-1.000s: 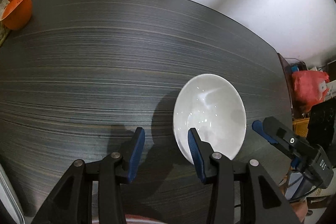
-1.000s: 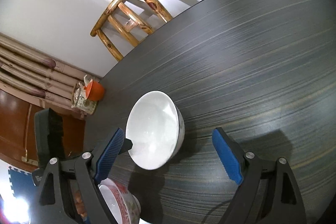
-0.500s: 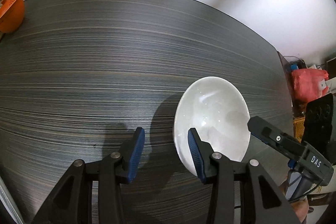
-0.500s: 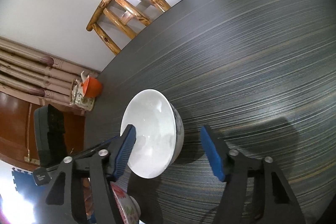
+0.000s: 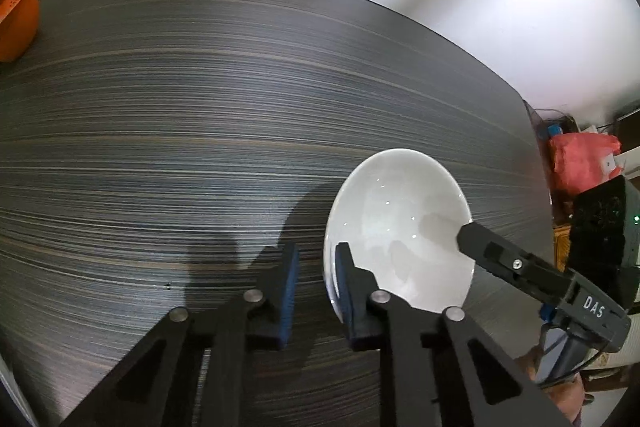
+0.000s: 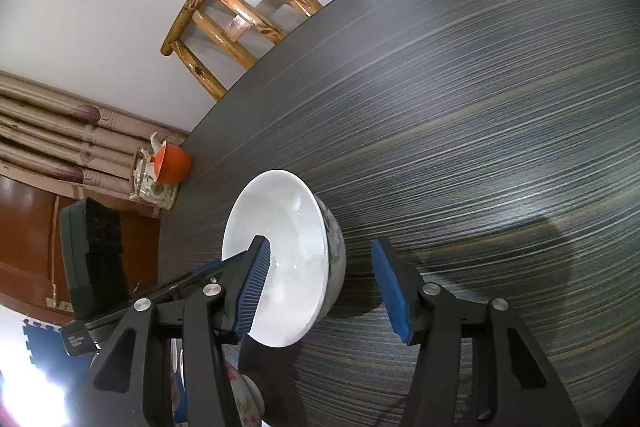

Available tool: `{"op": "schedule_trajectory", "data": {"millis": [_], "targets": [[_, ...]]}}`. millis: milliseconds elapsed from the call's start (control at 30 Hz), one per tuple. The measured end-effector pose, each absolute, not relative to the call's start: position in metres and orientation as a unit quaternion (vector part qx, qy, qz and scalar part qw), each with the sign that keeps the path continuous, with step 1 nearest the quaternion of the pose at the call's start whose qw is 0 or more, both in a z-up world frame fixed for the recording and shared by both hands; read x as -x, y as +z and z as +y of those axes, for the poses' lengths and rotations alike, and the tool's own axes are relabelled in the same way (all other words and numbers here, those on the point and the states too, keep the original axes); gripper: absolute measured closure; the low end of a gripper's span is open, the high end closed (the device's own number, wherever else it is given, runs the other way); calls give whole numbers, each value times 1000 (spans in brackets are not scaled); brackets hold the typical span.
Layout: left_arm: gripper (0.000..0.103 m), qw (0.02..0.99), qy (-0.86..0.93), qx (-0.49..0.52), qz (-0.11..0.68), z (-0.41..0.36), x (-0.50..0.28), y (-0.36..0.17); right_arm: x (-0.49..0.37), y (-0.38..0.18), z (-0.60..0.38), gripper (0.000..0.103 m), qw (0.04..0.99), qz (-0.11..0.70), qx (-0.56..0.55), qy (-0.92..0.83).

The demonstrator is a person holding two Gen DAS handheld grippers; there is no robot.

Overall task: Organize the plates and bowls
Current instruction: 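Close both grippers on the small floral bowl rim, then lift the small floral bowl and lower it into the bowl stack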

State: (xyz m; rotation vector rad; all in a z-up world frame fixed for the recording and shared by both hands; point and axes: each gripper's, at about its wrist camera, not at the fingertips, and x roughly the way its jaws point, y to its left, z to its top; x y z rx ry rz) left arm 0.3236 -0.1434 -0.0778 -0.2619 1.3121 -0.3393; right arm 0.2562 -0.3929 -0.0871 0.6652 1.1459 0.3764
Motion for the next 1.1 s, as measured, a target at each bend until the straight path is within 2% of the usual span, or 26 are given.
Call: {"op": "schedule_trajectory", "data": {"millis": [133,200,300,333,433,733,1100], "targets": [[95,772,-165,111,604,-147,-324,-77,-258,-89,-392,52,771,530,-307,175],[96,774,-165,110,601,-147,-324,-77,-259,-91,-392,53,769,531,-308,177],[97,781,-162,107,594,-148,-323,-77,-261,-93,-389,68,767,533,-307,181],[98,780,-159,107,595,-146,-323,-77,-262,-95,-387,75,767,536,-302,182],[99,777,-162,125,596,-140,-317,-73,-260,-96,-382,82,775,538,-281,175],[99,795,-169,141,565,-105,-262,-20,-225,-50,-373,83,788,506,-284,207],[99,797,-142,150,568,-46,-170,-11,-152,-24,-319,83,767,517,-277,260]]}}
